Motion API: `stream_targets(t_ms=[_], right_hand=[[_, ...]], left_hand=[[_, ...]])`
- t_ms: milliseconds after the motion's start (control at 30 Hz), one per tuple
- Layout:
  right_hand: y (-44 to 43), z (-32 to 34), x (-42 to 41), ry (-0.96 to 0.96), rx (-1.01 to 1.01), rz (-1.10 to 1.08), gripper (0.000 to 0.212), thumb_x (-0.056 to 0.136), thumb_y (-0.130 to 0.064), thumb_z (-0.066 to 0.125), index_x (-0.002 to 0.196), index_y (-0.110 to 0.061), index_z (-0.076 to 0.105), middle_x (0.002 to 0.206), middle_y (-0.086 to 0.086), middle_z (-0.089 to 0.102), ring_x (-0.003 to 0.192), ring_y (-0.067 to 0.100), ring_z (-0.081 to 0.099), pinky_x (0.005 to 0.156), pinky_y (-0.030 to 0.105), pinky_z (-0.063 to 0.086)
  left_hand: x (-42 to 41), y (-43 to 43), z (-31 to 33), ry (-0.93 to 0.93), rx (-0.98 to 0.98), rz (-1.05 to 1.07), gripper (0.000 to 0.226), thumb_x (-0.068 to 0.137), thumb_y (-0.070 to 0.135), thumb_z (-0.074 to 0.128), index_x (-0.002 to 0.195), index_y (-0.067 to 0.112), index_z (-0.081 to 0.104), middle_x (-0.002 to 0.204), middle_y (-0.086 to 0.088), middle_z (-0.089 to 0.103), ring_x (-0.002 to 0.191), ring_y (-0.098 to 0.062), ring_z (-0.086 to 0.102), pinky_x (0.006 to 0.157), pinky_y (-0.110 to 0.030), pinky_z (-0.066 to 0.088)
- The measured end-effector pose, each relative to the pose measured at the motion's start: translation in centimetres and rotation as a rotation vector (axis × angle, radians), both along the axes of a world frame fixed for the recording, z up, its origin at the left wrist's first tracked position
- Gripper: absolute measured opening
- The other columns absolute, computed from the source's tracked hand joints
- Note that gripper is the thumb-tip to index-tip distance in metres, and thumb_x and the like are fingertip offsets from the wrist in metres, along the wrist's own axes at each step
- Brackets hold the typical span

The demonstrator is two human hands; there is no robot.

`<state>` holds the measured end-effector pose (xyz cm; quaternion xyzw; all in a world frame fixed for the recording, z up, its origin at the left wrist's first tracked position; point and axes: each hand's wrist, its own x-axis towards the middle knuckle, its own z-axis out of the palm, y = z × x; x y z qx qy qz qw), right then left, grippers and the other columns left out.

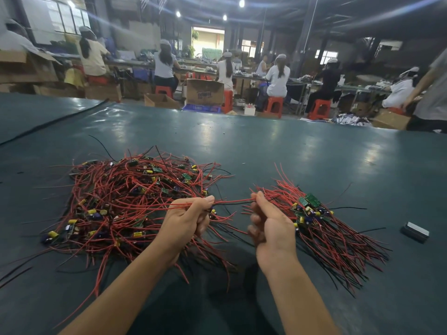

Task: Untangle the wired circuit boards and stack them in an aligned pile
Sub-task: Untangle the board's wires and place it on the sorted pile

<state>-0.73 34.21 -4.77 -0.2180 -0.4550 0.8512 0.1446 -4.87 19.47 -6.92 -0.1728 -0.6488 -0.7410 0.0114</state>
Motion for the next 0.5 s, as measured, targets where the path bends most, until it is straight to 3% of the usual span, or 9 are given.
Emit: stream_targets(t_ms=[367,433,500], right_hand=[[1.3,0.3,0.0,0.081,-0.066,-0.091,0.012,0.089,-0.019,0.070,0.081,-0.011,0.074,0.062,-0.005,0.062,0.043,0.004,0.044,0.036,0.015,0.030],[0.7,0.2,0.1,0.080,-0.033,-0.059,0.015,0.084,-0.028,0.074,0.084,-0.013,0.075,0.063,-0.007,0.060,0.044,0.004,0.042,0.037,0.017,0.031],[-0.3,0.0,0.3,0.052,0.024,0.038,0.036,0.067,-0.043,0.079,0.087,-0.014,0.076,0.060,-0.010,0.056,0.043,0.005,0.039,0.037,0.017,0.031]], left_hand=[[0.2,-0.3,0.1,0.019,-0.013,-0.045,0.045,0.077,0.042,0.062,0.041,0.023,0.043,0.041,-0.001,0.042,0.038,-0.015,0.039,0.046,-0.023,0.037],[0.2,-0.4,0.1,0.015,-0.015,-0.055,0.046,0.074,0.050,0.061,0.042,0.024,0.042,0.042,-0.002,0.043,0.039,-0.015,0.040,0.048,-0.023,0.039],[0.3,-0.4,0.2,0.004,-0.022,-0.067,0.047,0.074,0.054,0.061,0.043,0.025,0.041,0.043,-0.002,0.044,0.041,-0.015,0.040,0.050,-0.023,0.041]])
